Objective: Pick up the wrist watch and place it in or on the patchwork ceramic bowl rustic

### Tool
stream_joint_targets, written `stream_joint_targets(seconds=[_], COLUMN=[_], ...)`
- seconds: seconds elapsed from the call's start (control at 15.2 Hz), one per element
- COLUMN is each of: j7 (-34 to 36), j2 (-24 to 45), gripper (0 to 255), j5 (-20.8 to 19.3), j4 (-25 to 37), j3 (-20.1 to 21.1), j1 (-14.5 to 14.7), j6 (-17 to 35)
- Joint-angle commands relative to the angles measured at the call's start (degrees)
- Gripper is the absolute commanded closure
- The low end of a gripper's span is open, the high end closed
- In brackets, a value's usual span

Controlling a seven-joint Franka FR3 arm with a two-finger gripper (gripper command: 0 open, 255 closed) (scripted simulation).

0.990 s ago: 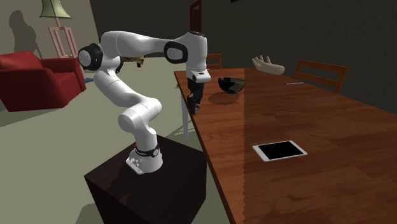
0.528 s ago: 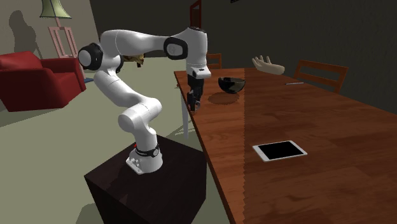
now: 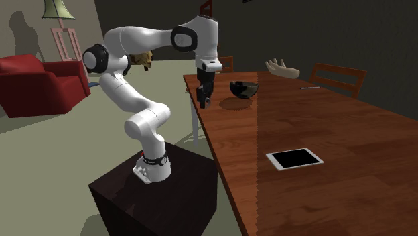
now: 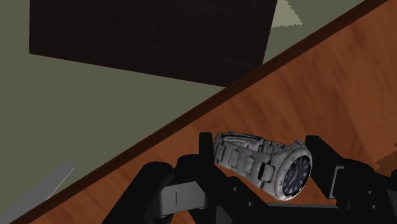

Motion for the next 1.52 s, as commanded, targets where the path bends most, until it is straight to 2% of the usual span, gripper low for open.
stream_joint_targets(seconds=[0.0, 1.32, 1.45], j7=[0.12, 1.64, 4.27], j2=[0.62, 7.40, 9.19], gripper=[255, 255, 255], j5=[-0.23, -1.67, 0.03], j4=[1.90, 21.12, 22.46], j3=[-0.22, -1.67, 0.98], j1=[-0.12, -0.87, -0.73], j6=[-1.30, -13.71, -12.78])
